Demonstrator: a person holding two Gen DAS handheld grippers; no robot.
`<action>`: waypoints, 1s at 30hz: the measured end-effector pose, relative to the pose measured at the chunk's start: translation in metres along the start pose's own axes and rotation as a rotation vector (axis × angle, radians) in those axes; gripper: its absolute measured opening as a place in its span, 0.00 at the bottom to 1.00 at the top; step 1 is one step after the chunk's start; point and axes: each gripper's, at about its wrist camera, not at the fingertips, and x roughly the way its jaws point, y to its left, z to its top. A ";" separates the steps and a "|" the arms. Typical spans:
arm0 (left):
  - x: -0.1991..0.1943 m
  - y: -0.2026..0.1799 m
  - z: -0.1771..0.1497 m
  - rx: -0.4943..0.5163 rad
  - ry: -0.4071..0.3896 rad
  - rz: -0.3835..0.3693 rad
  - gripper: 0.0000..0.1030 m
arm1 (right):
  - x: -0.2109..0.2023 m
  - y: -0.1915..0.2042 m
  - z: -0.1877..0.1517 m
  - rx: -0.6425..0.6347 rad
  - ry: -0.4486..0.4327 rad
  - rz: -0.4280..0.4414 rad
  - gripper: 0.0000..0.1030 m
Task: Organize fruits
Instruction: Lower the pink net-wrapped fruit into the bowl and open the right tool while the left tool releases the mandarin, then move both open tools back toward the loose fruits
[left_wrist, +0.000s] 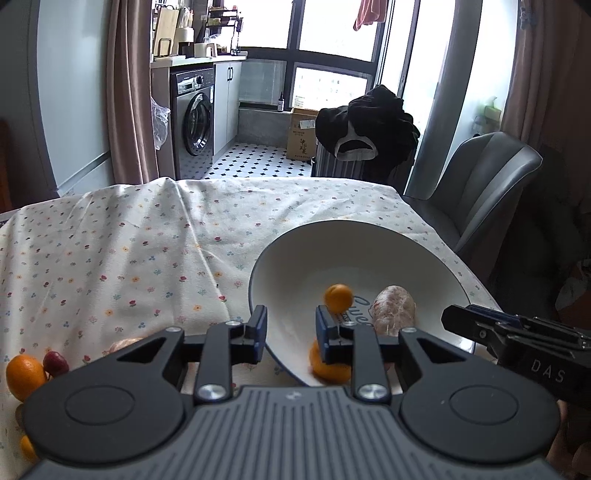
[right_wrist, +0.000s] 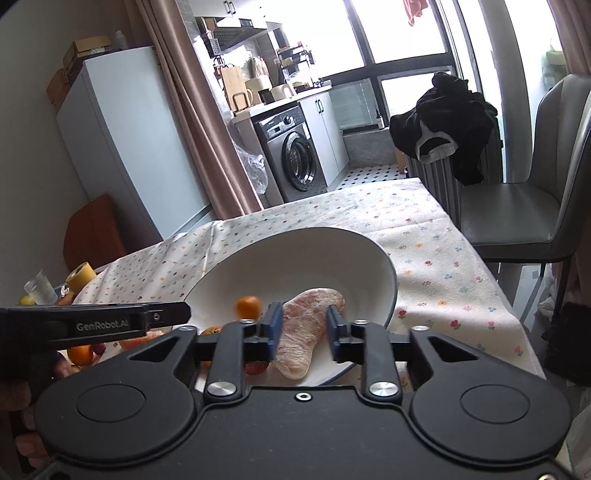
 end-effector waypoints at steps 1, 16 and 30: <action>-0.005 0.002 0.001 -0.009 -0.008 -0.001 0.29 | -0.003 0.000 0.000 -0.006 -0.007 -0.005 0.37; -0.071 0.040 -0.006 -0.071 -0.126 0.103 0.82 | -0.021 0.017 0.003 -0.026 -0.052 0.028 0.85; -0.119 0.092 -0.021 -0.158 -0.190 0.215 0.92 | -0.011 0.066 0.004 -0.107 -0.044 0.081 1.00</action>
